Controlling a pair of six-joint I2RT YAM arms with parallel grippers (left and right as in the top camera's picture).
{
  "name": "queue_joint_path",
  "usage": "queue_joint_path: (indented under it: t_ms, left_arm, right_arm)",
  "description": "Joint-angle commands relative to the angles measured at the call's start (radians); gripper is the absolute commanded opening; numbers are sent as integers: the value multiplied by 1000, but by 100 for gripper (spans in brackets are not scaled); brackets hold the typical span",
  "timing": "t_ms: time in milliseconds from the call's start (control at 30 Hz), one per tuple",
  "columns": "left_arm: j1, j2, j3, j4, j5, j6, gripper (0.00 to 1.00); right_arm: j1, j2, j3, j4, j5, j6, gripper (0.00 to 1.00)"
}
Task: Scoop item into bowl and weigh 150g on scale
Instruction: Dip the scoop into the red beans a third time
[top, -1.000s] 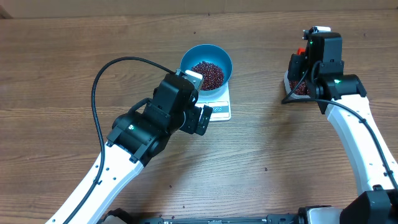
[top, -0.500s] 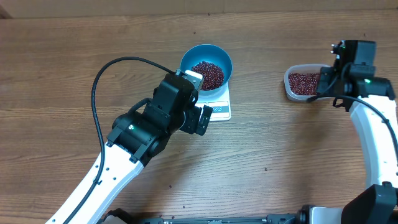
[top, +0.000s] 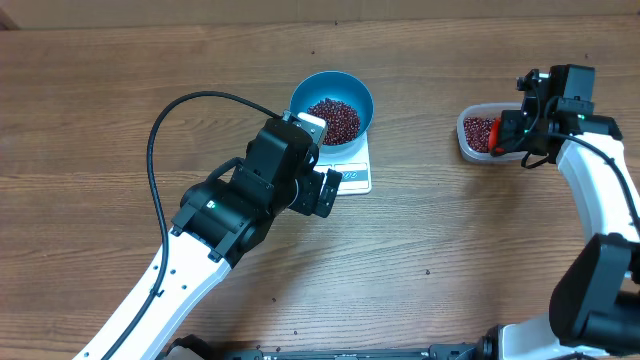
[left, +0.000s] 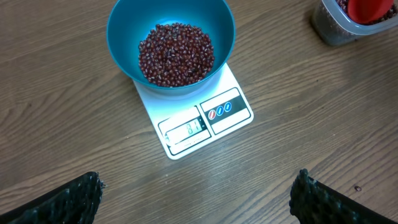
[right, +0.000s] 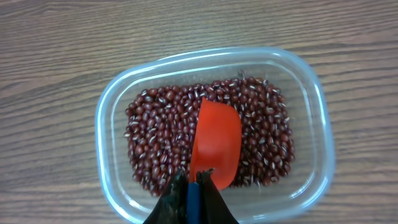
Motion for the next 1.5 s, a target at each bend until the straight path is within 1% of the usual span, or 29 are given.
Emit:
queue_joint_path:
  t_ms: [0, 133, 333, 633, 733, 900, 1033, 1100, 1367, 1467]
  left_arm:
    - [2, 5, 2, 4, 8, 3, 100]
    - [2, 5, 2, 4, 8, 3, 100]
    - [2, 5, 2, 4, 8, 3, 99]
    - [2, 5, 2, 4, 8, 3, 100]
    - [2, 5, 2, 4, 8, 3, 100]
    - [2, 5, 2, 4, 8, 3, 99]
    - [2, 5, 2, 4, 8, 3, 100]
    - [2, 5, 2, 4, 8, 3, 99]
    - [2, 5, 2, 4, 8, 3, 99]
    - [2, 5, 2, 4, 8, 3, 100]
  right_arm:
    - [-2, 44, 3, 15, -11, -9, 4]
    - [-2, 74, 3, -5, -41, -9, 4]
    - [-2, 74, 3, 2, -158, -10, 4]
    - [-3, 74, 3, -19, -179, -10, 4]
    - [-4, 74, 3, -18, -217, -10, 4]
    - [-32, 74, 3, -17, -239, -9, 4]
    - [-85, 74, 3, -19, -348, -9, 4]
    - [-115, 74, 3, -44, -362, -13, 4]
    - [-126, 105, 3, -57, -385, -27, 4]
    - [-126, 105, 3, -43, -439, -24, 4]
